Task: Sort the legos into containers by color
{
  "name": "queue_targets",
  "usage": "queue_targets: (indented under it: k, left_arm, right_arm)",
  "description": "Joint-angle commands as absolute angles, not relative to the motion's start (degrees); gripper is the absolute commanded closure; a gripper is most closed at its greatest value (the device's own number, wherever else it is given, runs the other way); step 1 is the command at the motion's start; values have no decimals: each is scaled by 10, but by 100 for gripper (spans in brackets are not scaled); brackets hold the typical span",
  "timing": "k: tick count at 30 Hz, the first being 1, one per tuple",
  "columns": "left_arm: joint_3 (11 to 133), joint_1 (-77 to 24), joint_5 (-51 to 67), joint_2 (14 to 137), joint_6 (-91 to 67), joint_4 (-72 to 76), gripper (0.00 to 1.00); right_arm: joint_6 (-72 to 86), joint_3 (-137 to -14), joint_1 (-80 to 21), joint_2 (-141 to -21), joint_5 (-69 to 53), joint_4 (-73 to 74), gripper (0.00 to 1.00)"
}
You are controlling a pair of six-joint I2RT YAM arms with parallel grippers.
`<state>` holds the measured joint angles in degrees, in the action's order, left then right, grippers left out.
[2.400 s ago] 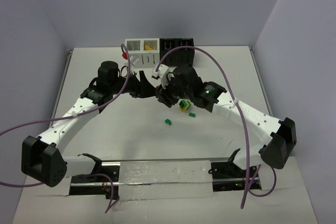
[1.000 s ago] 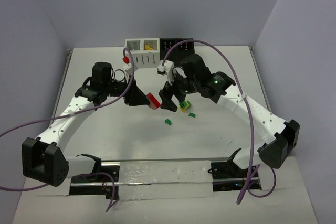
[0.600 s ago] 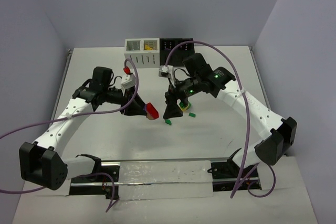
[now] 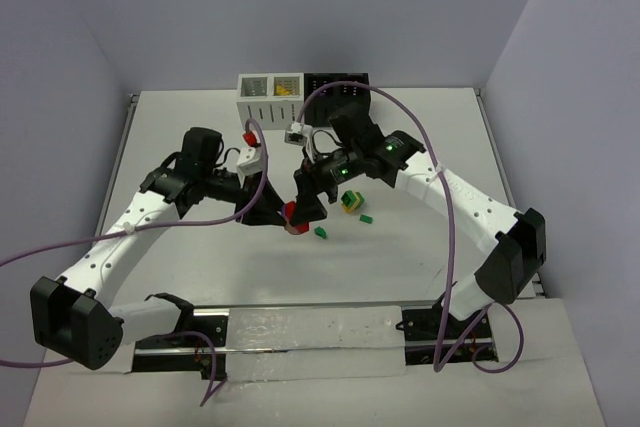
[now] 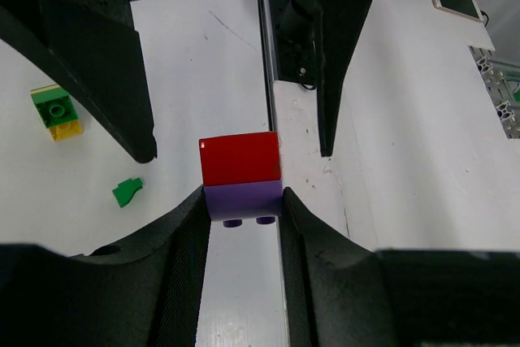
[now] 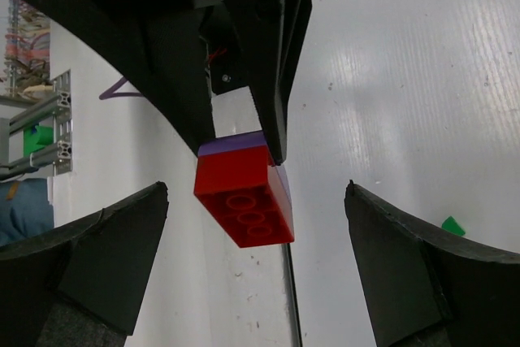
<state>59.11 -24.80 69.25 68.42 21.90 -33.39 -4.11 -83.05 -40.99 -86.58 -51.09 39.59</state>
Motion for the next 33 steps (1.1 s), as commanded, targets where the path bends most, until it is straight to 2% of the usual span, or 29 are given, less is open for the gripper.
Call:
queue_targets:
  k: [1,5,8,11,13,16,20,21,33]
  left_arm:
    - [614,-253,710,673,219,-320,100]
    - [615,-255,712,674,214,-318,100]
    - [613,-257,714,674,206,-311,100]
    - [609,-258,713,674,200,-303,100]
    - [606,-258,713,674,195,-301,100]
    - [603,-258,713,673,193,-298,100]
    - [597,-258,707,669,204,-315,100]
    - [596,-257,706,668,208,-321,100]
    - [592,-186,711,657,344,-474,100]
  right_arm:
    - [-47,-851,-415,-873,-498,376,5]
    - [-50,-848,-417,-871,-503,372,10]
    - [-54,-845,-417,-867,-504,365,22]
    - [-57,-842,-418,-864,-504,359,37]
    - [-60,-845,-419,-865,-509,360,50]
    - [-72,-850,-420,-869,-514,370,64]
    - [-97,-857,-421,-869,-514,397,94]
    - [-102,-858,-421,-869,-511,401,98]
    - [-152,-869,-379,-859,-496,455,100]
